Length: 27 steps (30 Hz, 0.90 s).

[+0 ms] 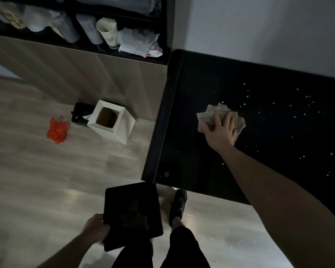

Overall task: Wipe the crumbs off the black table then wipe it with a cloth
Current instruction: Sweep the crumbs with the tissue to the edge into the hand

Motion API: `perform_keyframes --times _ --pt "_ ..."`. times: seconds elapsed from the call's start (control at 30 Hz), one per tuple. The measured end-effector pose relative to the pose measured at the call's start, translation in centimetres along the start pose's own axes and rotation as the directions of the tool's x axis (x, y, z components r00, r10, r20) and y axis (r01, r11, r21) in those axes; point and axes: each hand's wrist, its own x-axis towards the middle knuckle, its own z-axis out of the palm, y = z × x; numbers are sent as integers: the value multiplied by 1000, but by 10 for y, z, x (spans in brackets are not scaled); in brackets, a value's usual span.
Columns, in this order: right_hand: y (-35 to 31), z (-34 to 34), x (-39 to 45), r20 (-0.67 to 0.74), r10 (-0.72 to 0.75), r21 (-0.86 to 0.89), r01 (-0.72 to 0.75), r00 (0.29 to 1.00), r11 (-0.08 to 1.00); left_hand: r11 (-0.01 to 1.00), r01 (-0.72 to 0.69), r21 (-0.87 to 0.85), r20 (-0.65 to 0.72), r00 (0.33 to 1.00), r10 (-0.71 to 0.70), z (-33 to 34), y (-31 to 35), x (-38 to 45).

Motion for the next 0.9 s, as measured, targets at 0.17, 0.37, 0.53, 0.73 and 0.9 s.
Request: perform_keyframes --times 0.17,0.37,0.53,0.73,0.9 --pt "-14 36 -21 -48 -140 -155 131 989 979 999 -33 43 66 997 31 24 11 14" --pt "-18 88 -92 -125 -454 -80 448 882 891 984 -145 102 128 983 131 34 54 9" --pt "-4 109 -145 -104 -510 72 518 854 852 974 -206 95 130 973 193 34 84 -4" --pt "8 123 -206 -22 -540 181 535 841 825 969 -244 34 165 958 236 28 102 -13" --pt "15 105 -258 20 -461 341 428 887 837 967 -253 20 171 954 246 25 109 -24"
